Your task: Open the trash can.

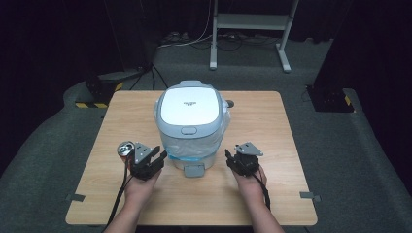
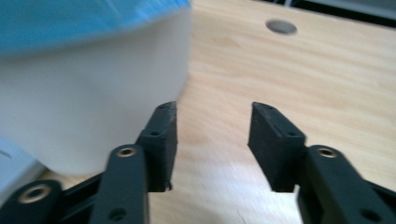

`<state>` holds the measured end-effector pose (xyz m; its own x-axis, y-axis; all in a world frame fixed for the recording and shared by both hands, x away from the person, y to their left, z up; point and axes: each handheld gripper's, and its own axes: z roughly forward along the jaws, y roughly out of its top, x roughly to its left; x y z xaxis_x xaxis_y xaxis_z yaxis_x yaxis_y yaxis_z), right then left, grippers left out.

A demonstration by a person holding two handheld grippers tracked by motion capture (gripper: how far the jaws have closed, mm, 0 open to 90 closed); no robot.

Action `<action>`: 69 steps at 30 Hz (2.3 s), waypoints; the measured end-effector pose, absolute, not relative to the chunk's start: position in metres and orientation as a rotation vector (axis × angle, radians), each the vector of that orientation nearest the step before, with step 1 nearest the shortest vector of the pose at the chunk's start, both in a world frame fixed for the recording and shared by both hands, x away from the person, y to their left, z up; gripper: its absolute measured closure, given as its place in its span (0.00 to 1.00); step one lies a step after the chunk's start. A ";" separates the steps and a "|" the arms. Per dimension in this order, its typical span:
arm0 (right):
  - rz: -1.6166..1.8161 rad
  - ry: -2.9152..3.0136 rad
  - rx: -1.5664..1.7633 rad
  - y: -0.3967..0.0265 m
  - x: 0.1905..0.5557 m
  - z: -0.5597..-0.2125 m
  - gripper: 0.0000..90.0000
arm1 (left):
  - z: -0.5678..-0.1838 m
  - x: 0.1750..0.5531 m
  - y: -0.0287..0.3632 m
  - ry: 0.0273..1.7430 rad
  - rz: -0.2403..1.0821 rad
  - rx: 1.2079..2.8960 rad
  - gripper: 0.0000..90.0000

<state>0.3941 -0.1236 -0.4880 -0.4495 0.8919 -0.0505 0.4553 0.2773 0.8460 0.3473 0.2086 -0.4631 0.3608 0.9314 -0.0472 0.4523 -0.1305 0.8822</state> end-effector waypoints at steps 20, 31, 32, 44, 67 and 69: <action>1.138 2.203 1.193 -0.120 0.356 -0.506 0.60 | -0.488 0.299 0.236 1.009 0.514 1.930 0.58; 1.210 2.285 0.997 -0.066 0.344 -0.501 0.77 | -0.496 0.277 0.292 1.101 0.533 1.860 0.56; 1.226 2.284 0.989 -0.060 0.344 -0.501 0.79 | -0.498 0.274 0.302 1.132 0.550 1.856 0.55; 1.199 2.345 0.933 -0.035 0.349 -0.507 0.76 | -0.514 0.284 0.339 1.294 0.691 1.851 0.48; 1.209 2.346 0.895 -0.033 0.349 -0.515 0.79 | -0.531 0.305 0.341 1.422 0.656 1.902 0.42; 1.210 2.346 0.897 -0.033 0.349 -0.515 0.79 | -0.531 0.305 0.341 1.422 0.649 1.902 0.42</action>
